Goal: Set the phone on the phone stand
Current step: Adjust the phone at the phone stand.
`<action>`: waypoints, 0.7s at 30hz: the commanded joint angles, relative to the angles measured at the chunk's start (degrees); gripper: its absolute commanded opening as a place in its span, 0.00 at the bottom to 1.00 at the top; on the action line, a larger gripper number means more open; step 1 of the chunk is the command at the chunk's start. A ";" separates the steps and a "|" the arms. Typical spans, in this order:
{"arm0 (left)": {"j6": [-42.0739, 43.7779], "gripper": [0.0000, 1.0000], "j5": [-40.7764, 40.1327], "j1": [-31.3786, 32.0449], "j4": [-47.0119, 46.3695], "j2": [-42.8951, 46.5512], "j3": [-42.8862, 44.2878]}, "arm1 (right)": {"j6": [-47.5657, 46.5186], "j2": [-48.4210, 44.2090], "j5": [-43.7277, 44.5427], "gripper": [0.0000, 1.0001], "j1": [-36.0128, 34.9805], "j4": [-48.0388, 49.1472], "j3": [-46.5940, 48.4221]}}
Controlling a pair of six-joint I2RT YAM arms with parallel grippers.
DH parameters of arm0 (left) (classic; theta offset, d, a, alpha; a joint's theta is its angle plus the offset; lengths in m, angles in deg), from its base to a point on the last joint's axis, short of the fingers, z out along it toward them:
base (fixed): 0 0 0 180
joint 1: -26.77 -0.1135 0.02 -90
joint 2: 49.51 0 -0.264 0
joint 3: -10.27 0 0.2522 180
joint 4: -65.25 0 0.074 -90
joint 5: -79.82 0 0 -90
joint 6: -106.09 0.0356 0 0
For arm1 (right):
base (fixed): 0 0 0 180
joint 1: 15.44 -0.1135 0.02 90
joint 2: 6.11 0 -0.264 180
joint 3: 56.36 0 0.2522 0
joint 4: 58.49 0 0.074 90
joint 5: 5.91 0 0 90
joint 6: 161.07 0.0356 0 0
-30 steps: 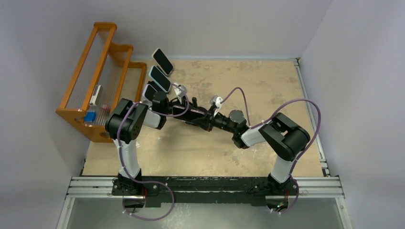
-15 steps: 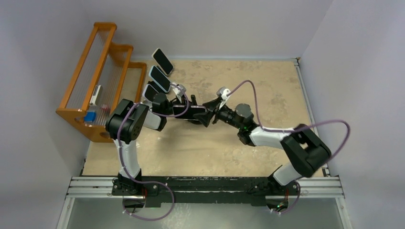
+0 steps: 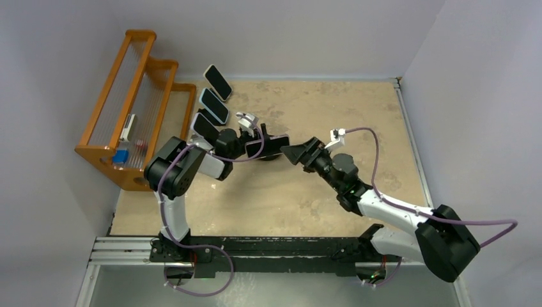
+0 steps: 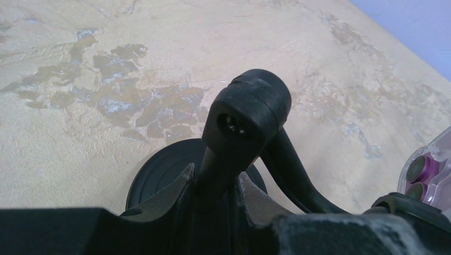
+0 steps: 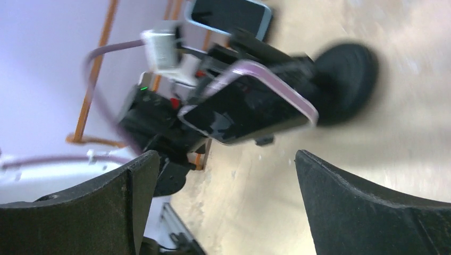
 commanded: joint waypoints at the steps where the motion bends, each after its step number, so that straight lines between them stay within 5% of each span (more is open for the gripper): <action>1: 2.74 0.00 -7.89 1.64 0.96 1.59 1.05 | 29.18 2.78 9.36 0.99 0.00 -14.80 1.80; 6: 3.78 0.00 -9.37 2.10 0.98 1.71 0.79 | 34.62 9.27 10.71 0.99 -0.01 -25.72 9.31; 17: 3.70 0.00 -10.00 2.19 0.11 0.60 0.72 | 32.38 7.67 12.05 0.99 -0.08 5.81 0.29; 21: 3.07 0.00 -9.77 2.19 -0.51 -0.33 1.00 | 33.06 8.73 13.75 0.99 -0.07 5.36 0.21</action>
